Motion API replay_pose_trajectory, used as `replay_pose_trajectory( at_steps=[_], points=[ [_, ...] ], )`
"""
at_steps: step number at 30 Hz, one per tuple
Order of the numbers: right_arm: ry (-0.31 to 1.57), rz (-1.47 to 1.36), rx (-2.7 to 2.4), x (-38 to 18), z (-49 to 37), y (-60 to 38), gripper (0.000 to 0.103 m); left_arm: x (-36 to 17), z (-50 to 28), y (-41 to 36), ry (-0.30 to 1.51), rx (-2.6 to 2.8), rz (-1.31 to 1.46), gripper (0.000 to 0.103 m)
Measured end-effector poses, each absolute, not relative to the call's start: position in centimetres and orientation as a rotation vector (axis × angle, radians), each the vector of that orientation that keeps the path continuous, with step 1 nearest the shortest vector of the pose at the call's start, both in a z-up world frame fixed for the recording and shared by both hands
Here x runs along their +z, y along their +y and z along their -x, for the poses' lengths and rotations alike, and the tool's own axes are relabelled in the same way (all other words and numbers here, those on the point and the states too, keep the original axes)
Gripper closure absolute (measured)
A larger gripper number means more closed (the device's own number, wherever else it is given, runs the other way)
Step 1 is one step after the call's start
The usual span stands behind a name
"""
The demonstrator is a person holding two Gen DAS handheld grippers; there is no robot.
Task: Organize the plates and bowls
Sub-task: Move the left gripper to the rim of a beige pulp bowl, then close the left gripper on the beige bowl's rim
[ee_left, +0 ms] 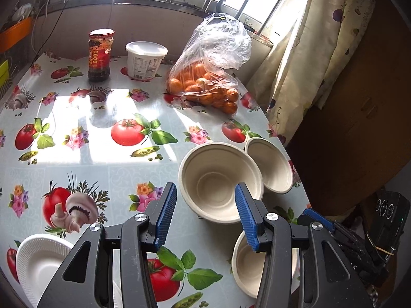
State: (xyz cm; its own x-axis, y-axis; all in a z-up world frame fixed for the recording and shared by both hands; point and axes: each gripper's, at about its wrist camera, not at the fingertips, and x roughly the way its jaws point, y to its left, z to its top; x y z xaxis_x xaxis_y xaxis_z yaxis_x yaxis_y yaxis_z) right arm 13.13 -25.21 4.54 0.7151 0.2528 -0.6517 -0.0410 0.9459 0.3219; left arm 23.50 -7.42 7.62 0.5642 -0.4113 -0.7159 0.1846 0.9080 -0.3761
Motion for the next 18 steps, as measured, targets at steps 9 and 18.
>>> replay_pose_trajectory(
  at_steps=[9,18],
  points=[
    [0.798,-0.294,0.145,3.9,-14.9,-25.2,0.067,5.4,-26.6,-8.1,0.992,-0.337,0.263,0.054],
    [0.851,-0.392,0.062,1.3,-13.2,-29.5,0.067,4.1,-27.7,-8.2,1.024,-0.344,0.267,0.054]
  ],
)
